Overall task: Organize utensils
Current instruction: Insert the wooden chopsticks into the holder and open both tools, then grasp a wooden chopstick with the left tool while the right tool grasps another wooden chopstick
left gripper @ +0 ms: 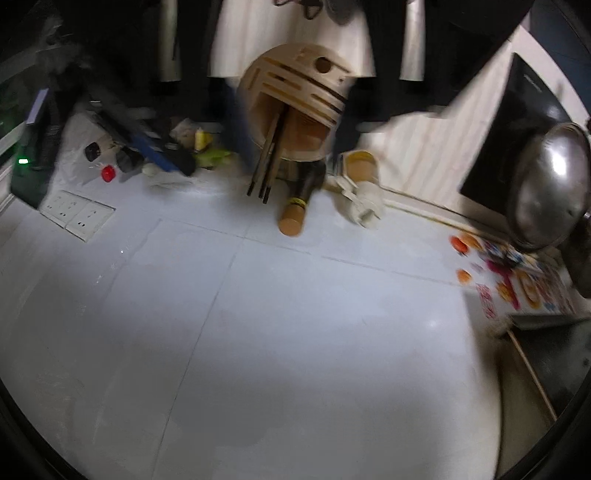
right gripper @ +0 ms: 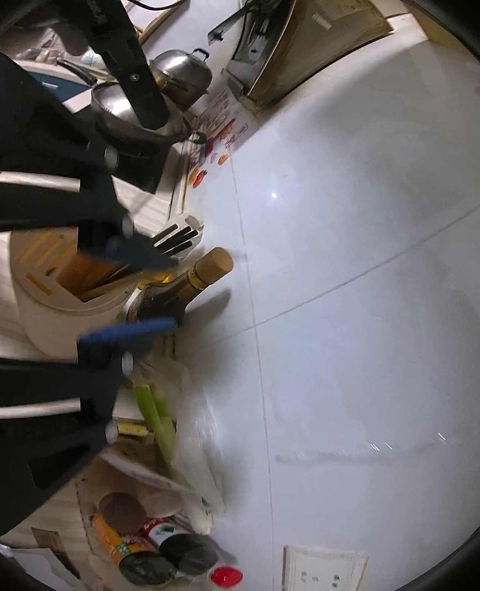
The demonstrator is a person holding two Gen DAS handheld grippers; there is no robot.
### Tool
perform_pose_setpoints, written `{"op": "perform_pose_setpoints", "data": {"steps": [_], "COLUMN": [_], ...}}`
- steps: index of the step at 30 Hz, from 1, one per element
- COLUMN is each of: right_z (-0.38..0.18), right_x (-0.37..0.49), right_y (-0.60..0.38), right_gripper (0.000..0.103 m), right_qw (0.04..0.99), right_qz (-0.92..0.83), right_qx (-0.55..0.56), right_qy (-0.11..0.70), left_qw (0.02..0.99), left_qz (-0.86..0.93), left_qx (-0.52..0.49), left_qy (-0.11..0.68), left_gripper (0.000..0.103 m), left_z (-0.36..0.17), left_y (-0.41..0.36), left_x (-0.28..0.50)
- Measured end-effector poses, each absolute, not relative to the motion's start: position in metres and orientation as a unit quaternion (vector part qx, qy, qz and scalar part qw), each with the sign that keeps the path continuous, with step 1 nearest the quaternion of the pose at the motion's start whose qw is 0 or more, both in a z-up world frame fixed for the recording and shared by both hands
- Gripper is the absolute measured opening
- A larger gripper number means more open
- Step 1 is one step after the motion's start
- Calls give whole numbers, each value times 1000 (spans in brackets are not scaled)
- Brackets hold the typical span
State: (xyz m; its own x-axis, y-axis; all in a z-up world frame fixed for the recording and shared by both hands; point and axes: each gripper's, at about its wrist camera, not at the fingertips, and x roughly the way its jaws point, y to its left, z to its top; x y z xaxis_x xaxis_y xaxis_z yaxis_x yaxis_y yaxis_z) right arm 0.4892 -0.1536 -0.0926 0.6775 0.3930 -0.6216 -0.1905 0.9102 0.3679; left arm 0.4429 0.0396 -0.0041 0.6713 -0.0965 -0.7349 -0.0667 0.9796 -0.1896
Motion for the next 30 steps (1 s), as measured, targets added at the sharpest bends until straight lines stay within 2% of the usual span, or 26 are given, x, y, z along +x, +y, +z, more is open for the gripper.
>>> {"op": "perform_pose_setpoints", "data": {"steps": [1, 4, 5, 6, 8, 14, 22, 24, 26, 29, 30], "right_z": [-86, -74, -70, -68, -66, -96, -184, -206, -238, -276, -286], "right_x": [482, 461, 453, 445, 428, 384, 362, 361, 364, 369, 371], "right_y": [-160, -180, -186, -193, -208, -254, -311, -326, -338, -346, -345], "right_gripper": [44, 54, 57, 60, 75, 89, 89, 86, 63, 48, 47], "right_qw": [907, 911, 914, 916, 919, 911, 869, 853, 828, 805, 800], "right_qz": [158, 145, 136, 130, 109, 56, 0, -5, -2, -3, -4], "right_qx": [139, 141, 137, 134, 130, 124, 133, 139, 148, 145, 142], "right_qy": [365, 359, 356, 355, 357, 390, 477, 502, 541, 576, 583], "left_qw": [912, 919, 920, 922, 926, 918, 872, 858, 845, 826, 821], "left_qz": [-3, 15, 18, 25, 36, 43, 6, -2, -11, -22, -24], "left_qx": [-98, -93, -92, -88, -73, -57, -18, 0, 17, 43, 48], "left_qy": [398, 384, 382, 377, 367, 391, 489, 513, 534, 562, 569], "left_gripper": [77, 80, 88, 103, 103, 103, 103, 103, 103, 103, 103], "left_z": [-2, 2, 1, -1, -5, -45, -138, -160, -183, -214, -222], "left_y": [42, 50, 51, 53, 50, 36, -23, -42, -59, -83, -89], "left_x": [438, 420, 415, 408, 396, 373, 368, 368, 369, 370, 371]}}
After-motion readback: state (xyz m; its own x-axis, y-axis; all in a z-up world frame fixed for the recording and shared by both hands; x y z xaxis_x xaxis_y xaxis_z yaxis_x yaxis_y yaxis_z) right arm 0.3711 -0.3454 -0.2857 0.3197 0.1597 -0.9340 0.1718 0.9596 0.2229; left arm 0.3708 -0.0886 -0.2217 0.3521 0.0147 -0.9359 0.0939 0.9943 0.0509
